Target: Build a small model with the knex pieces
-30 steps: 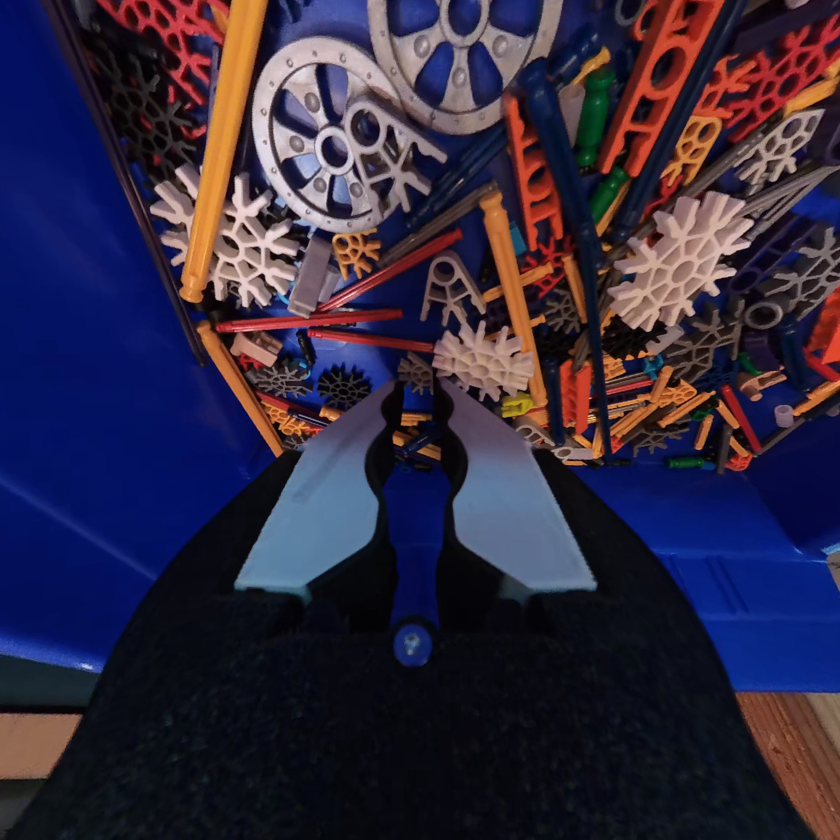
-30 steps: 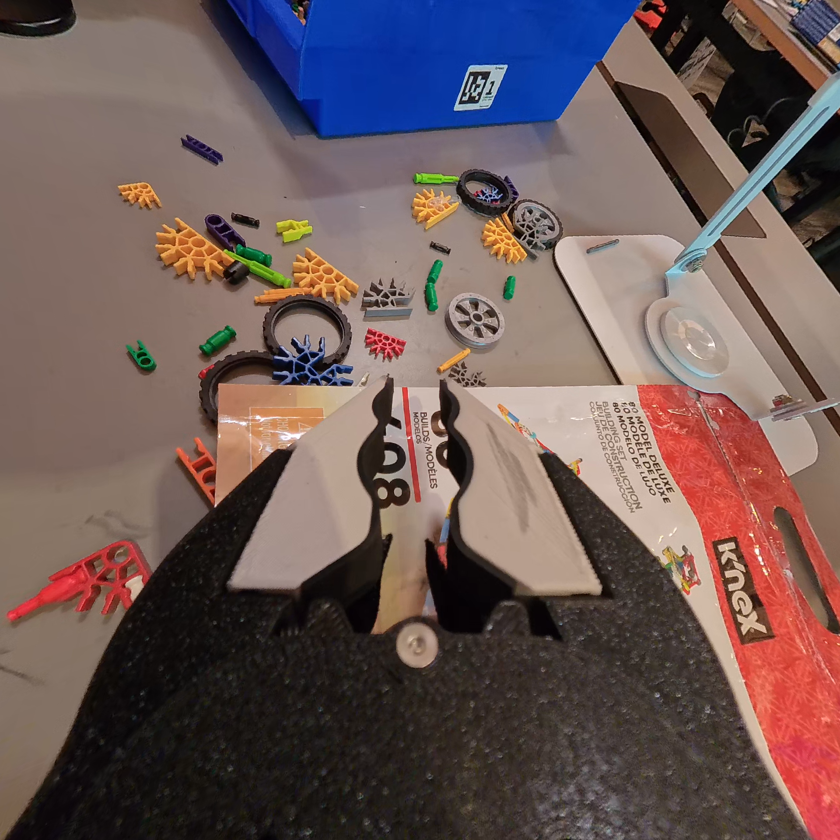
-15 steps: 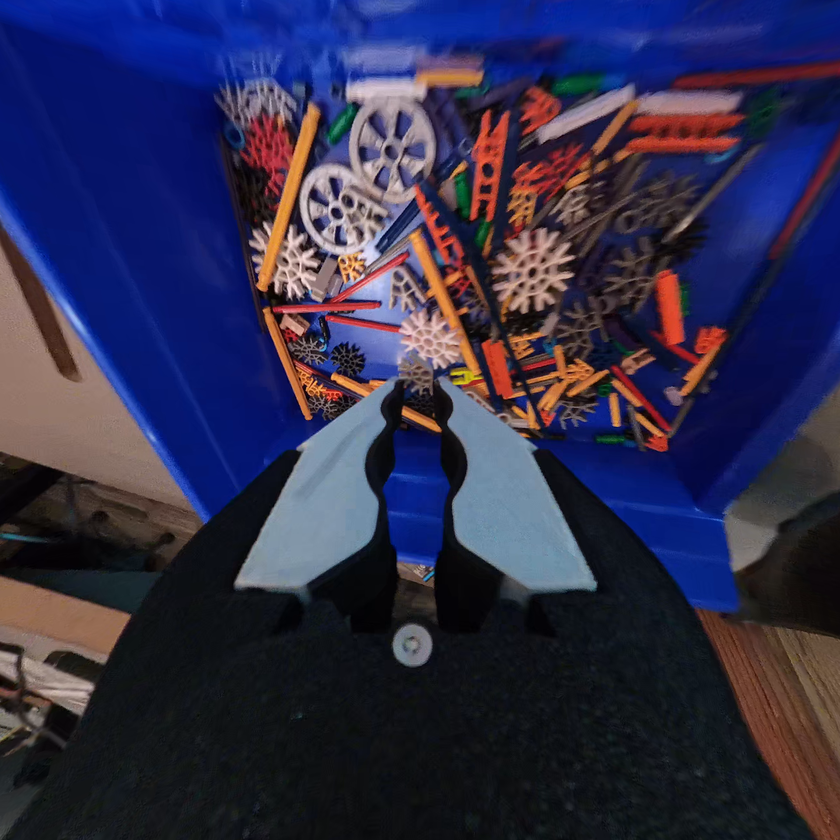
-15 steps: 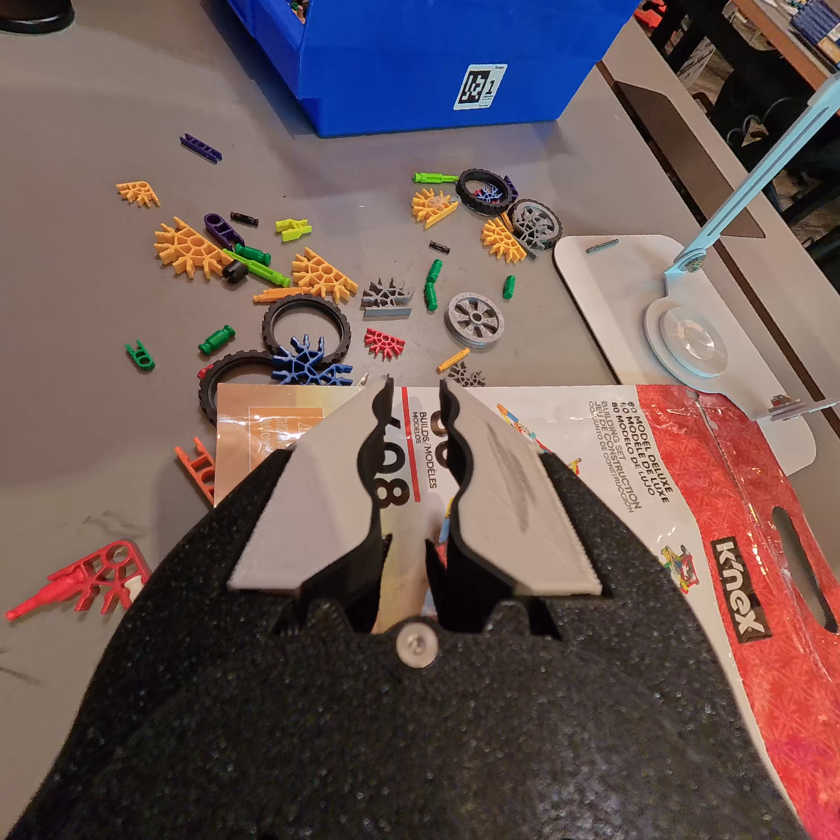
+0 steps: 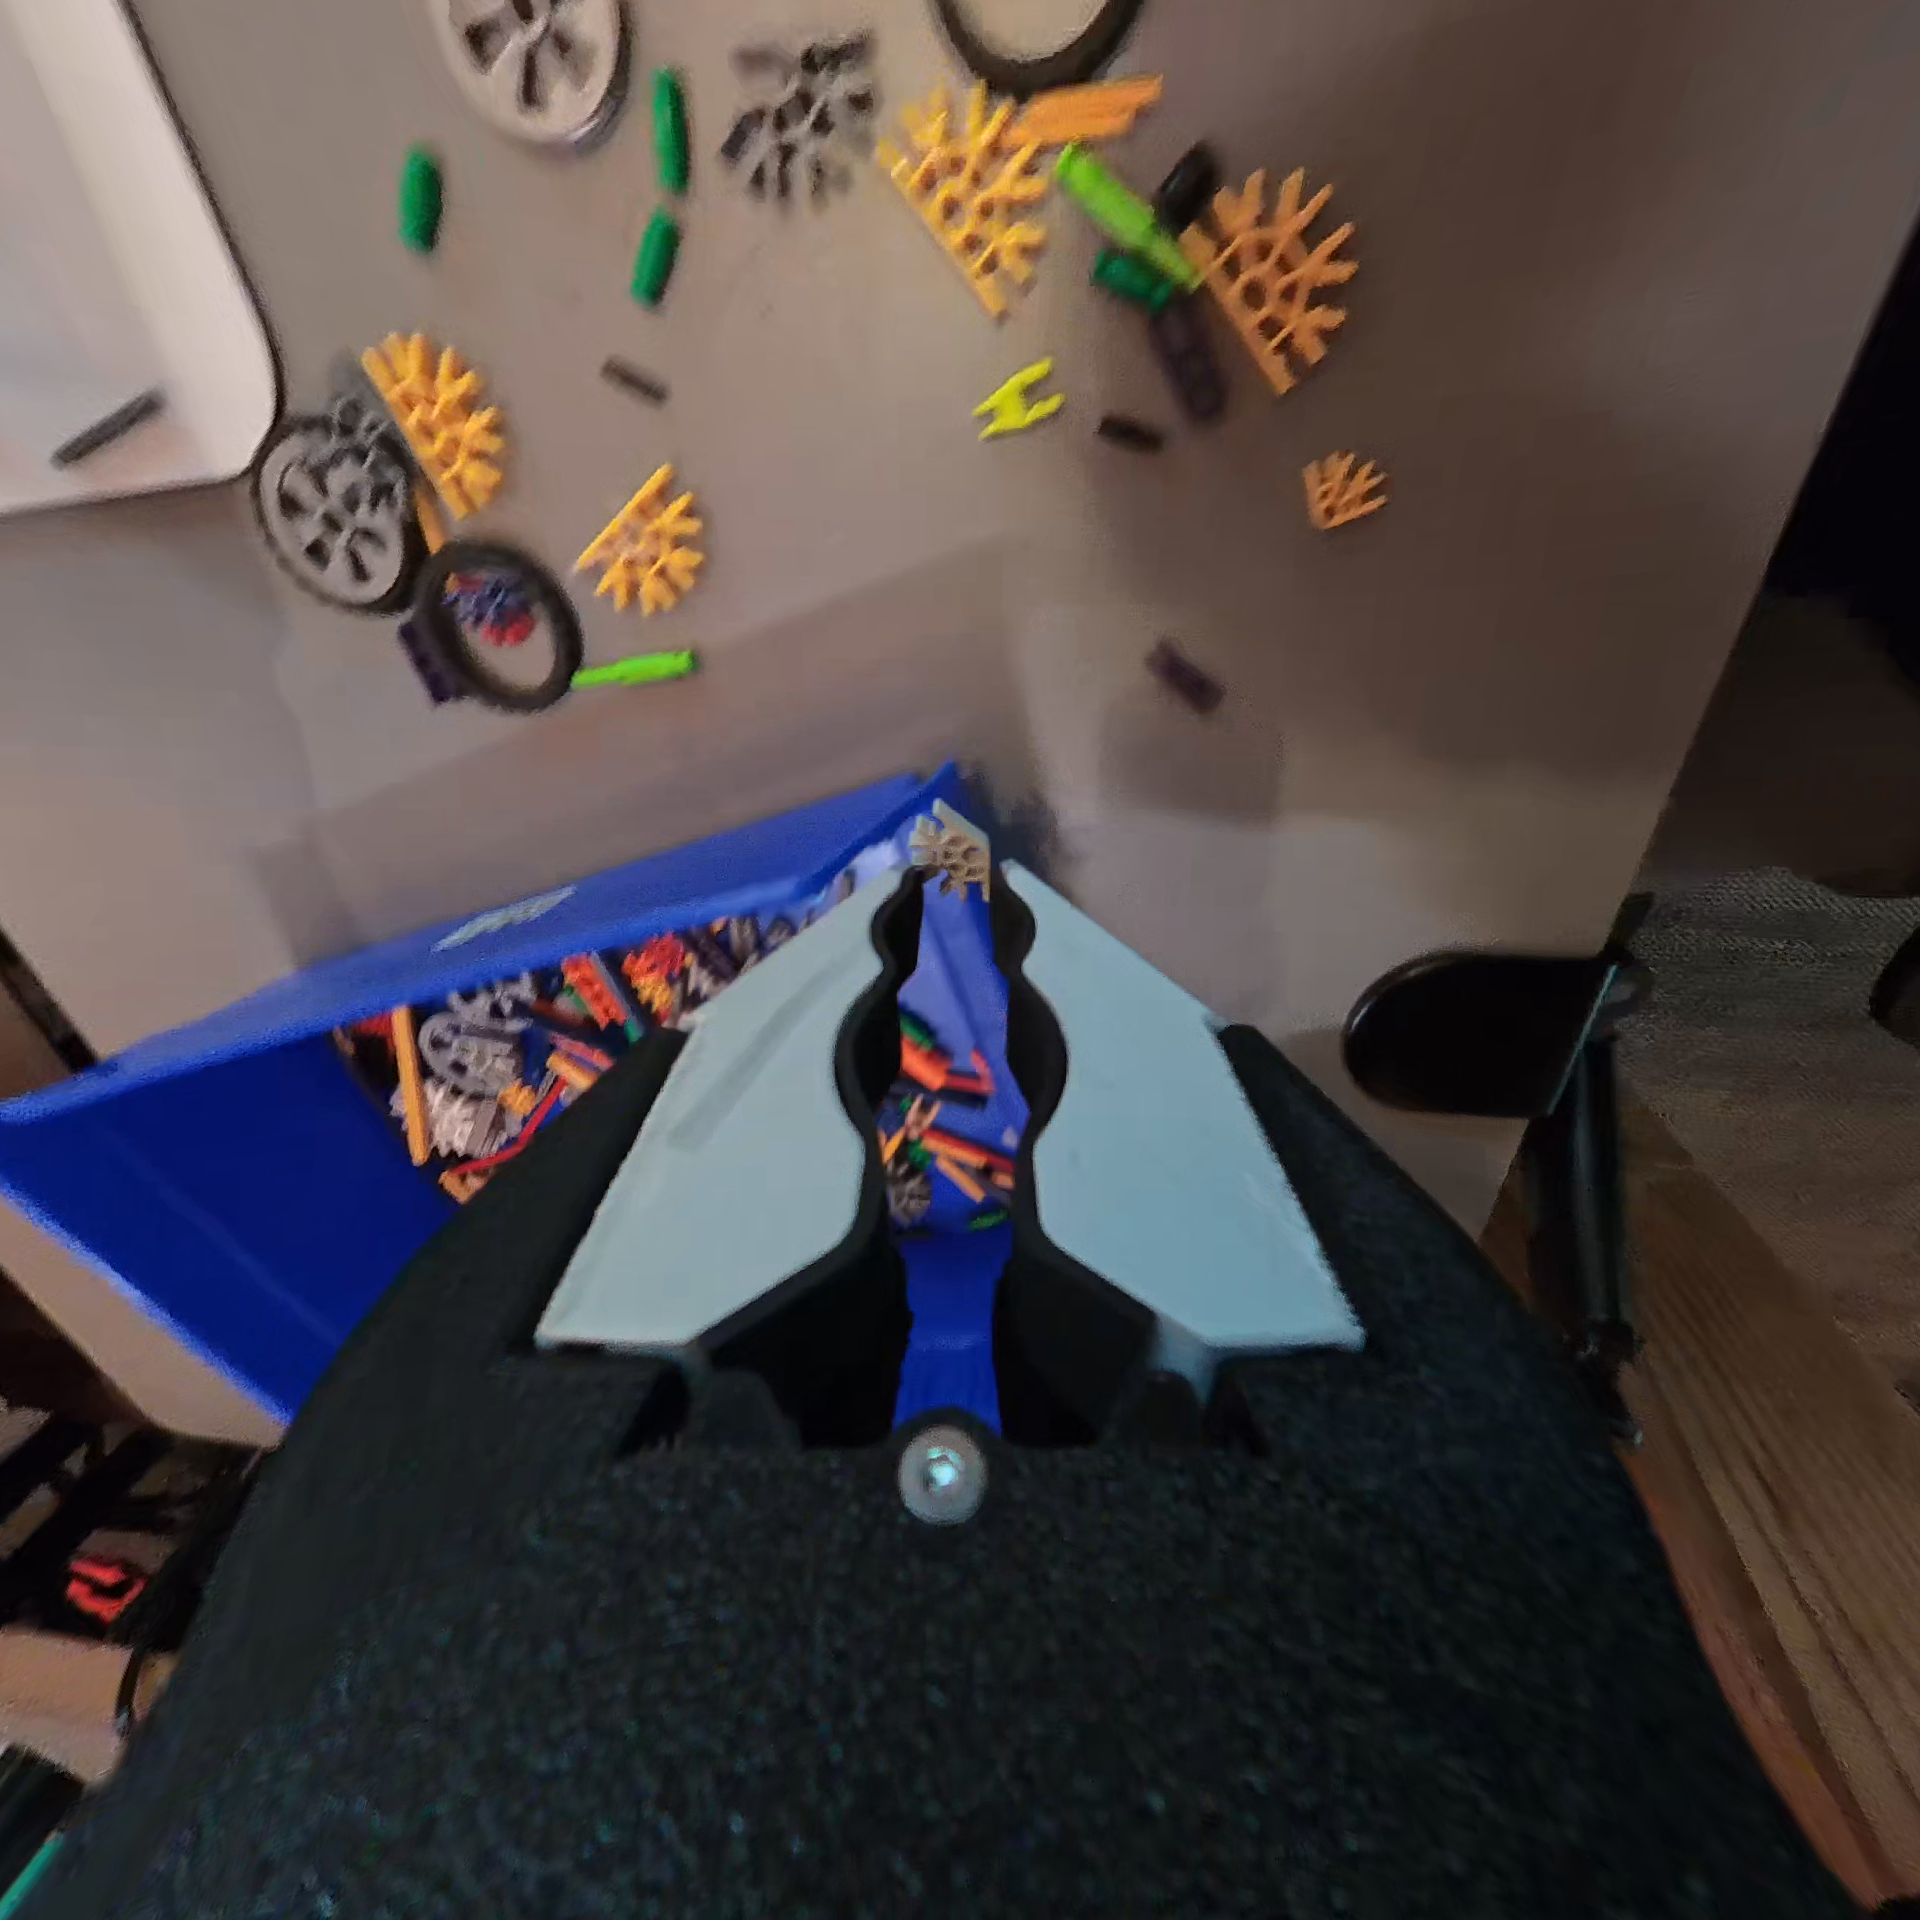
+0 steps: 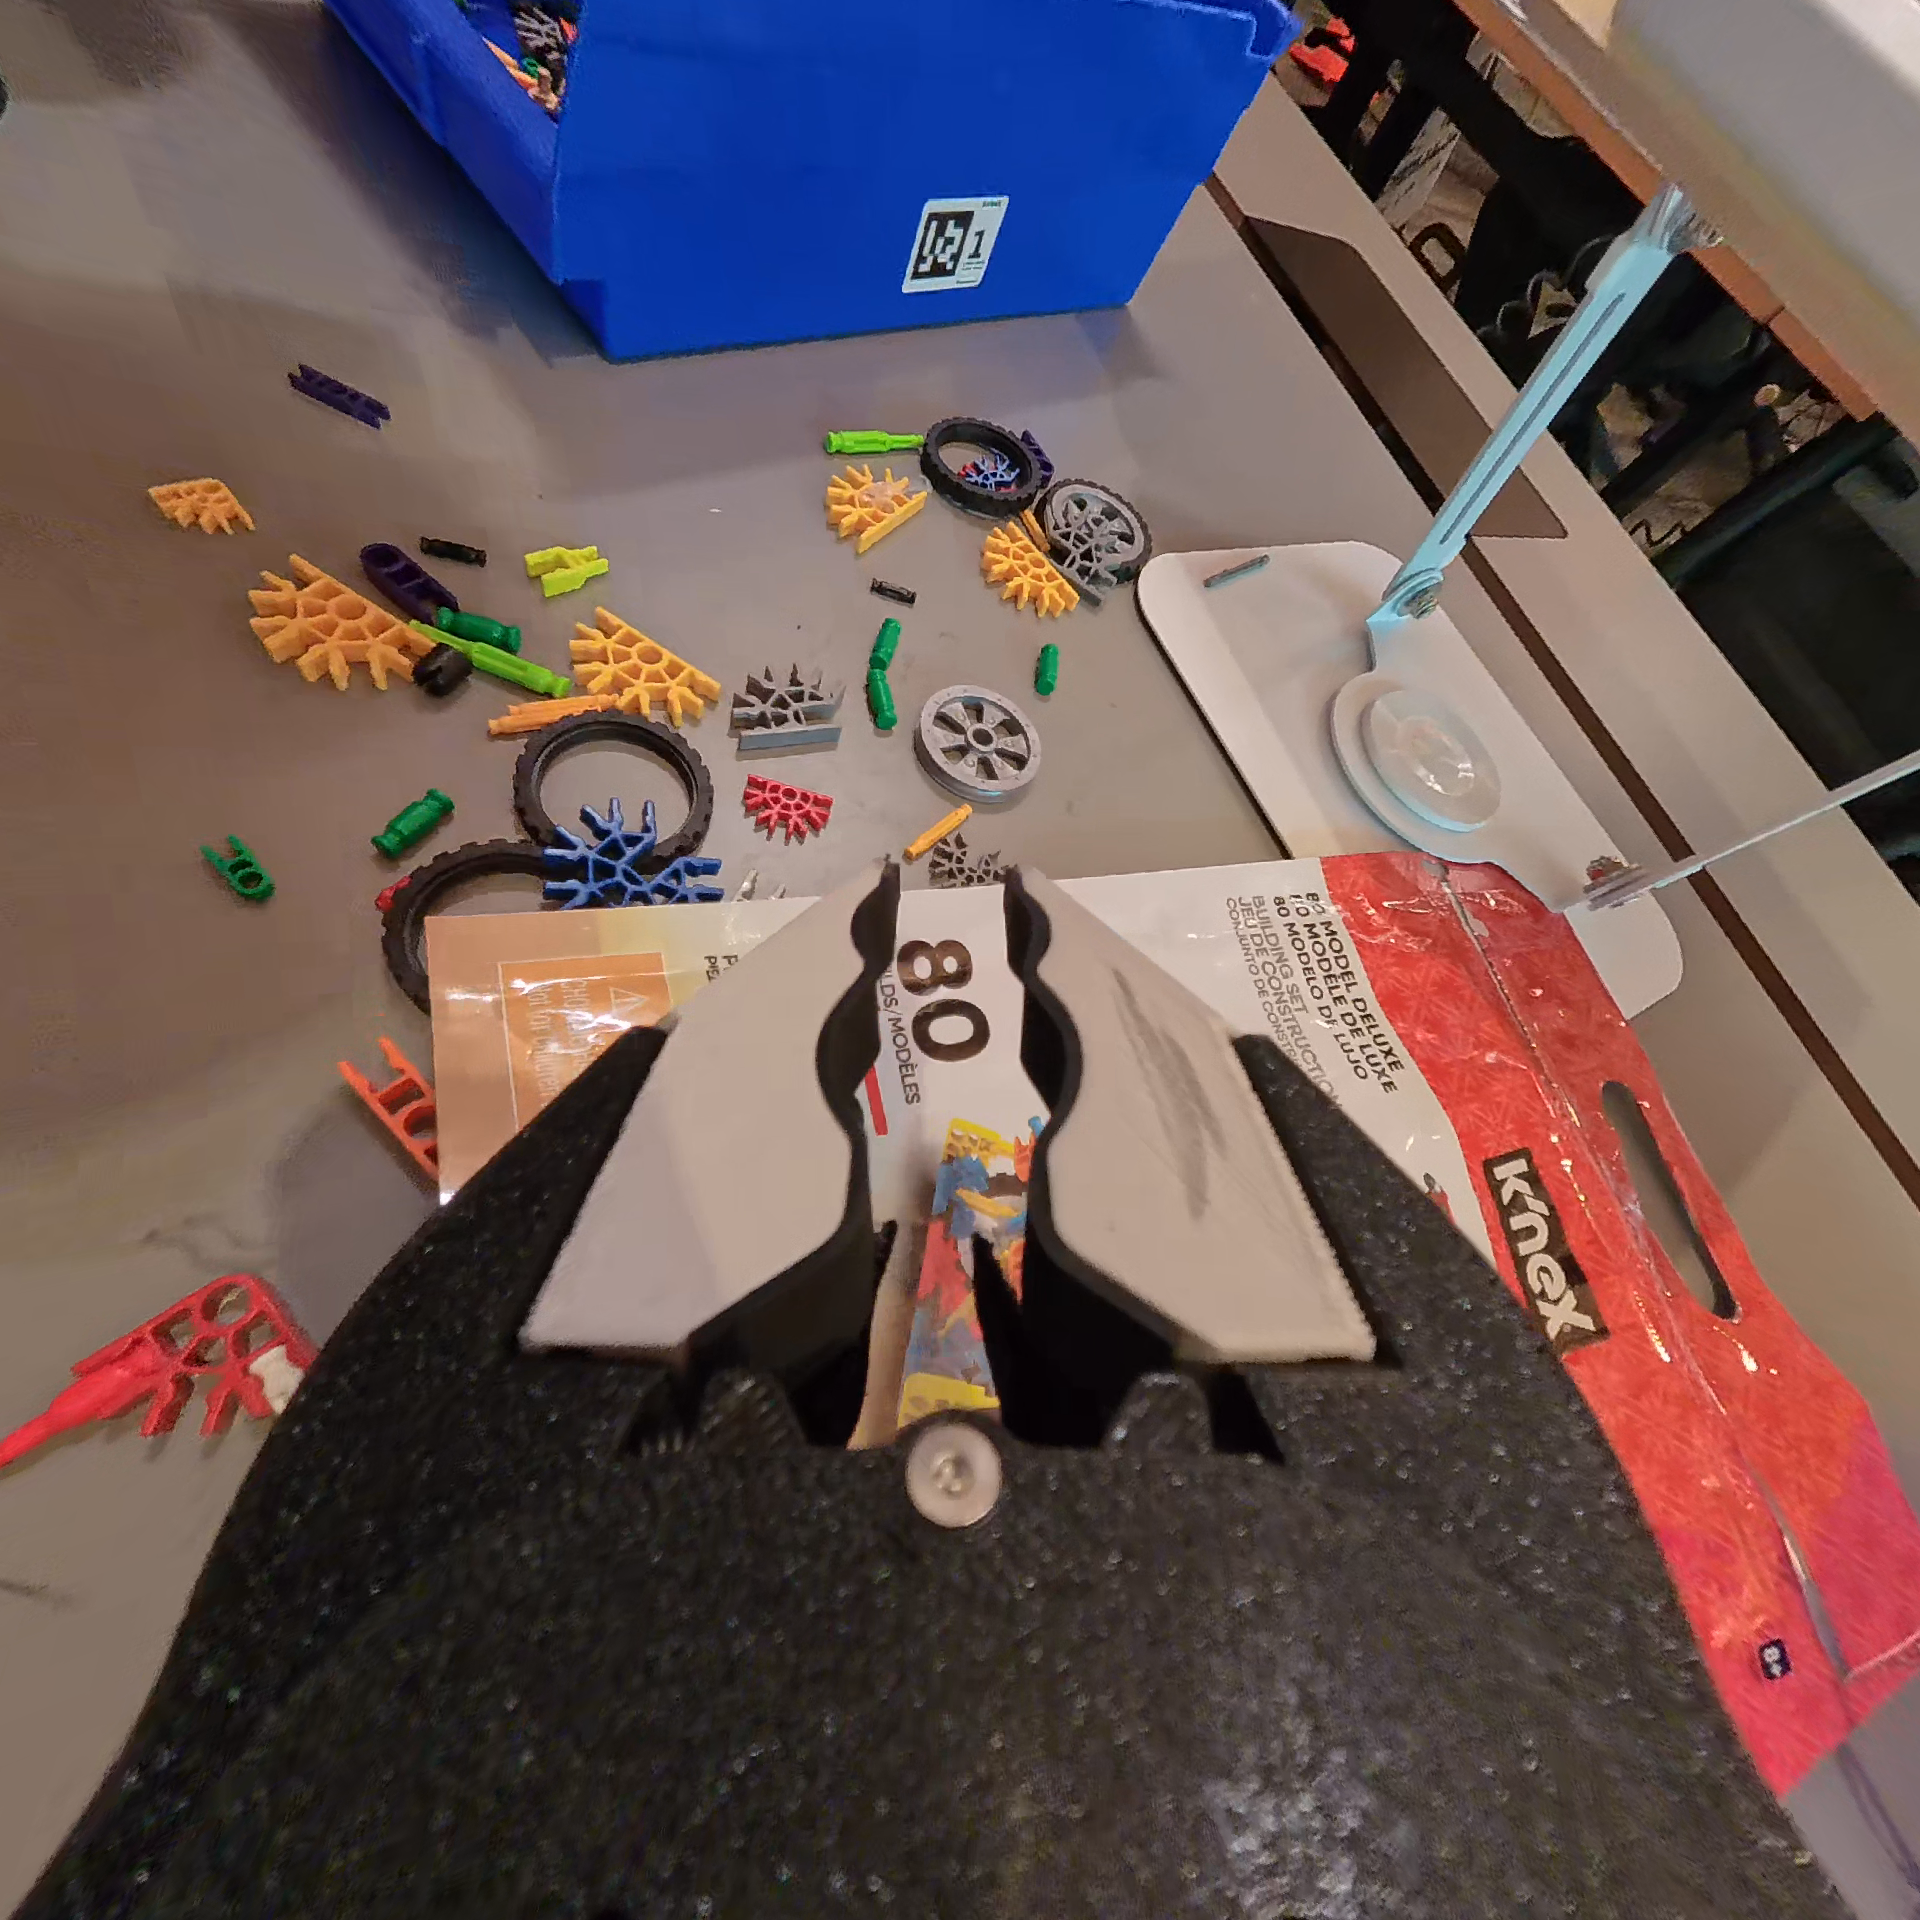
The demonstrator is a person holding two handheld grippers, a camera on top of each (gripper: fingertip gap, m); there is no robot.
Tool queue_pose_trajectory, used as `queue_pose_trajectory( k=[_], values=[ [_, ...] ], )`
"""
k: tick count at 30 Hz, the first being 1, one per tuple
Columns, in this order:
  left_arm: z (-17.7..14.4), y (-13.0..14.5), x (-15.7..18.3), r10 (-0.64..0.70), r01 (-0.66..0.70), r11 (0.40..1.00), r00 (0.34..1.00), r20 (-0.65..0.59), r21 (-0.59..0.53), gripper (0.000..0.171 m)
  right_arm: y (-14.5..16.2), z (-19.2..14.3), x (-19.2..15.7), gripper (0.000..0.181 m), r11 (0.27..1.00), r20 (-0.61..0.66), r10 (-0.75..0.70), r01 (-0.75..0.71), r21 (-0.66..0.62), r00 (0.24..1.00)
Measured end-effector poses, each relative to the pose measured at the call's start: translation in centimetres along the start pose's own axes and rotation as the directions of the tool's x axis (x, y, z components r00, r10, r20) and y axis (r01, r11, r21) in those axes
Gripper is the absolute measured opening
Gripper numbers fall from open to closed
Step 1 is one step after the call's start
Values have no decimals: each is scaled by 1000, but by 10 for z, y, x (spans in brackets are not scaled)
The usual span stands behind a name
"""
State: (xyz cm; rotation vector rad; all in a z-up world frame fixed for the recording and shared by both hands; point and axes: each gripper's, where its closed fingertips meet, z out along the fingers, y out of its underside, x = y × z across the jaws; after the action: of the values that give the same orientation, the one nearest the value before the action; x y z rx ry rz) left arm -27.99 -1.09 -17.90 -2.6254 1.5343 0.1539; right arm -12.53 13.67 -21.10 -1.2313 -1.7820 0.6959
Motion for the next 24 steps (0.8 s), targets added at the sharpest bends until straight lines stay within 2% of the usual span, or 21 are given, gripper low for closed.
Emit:
queue_pose_trajectory(
  k=[10,17,24],
  values=[
    [44,-86,67,17,-2,985,996,-85,172,11,-1,-2,-2,19,1000,-2,-8,8,-8,1000],
    [62,-116,69,-11,16,964,1000,-18,266,12,-2,-3,2,19,1000,-13,5,-5,-6,1000],
    [58,-116,68,-49,44,948,999,5,315,31,0,-3,3,19,1000,-16,7,-7,-12,1000]
  ],
)
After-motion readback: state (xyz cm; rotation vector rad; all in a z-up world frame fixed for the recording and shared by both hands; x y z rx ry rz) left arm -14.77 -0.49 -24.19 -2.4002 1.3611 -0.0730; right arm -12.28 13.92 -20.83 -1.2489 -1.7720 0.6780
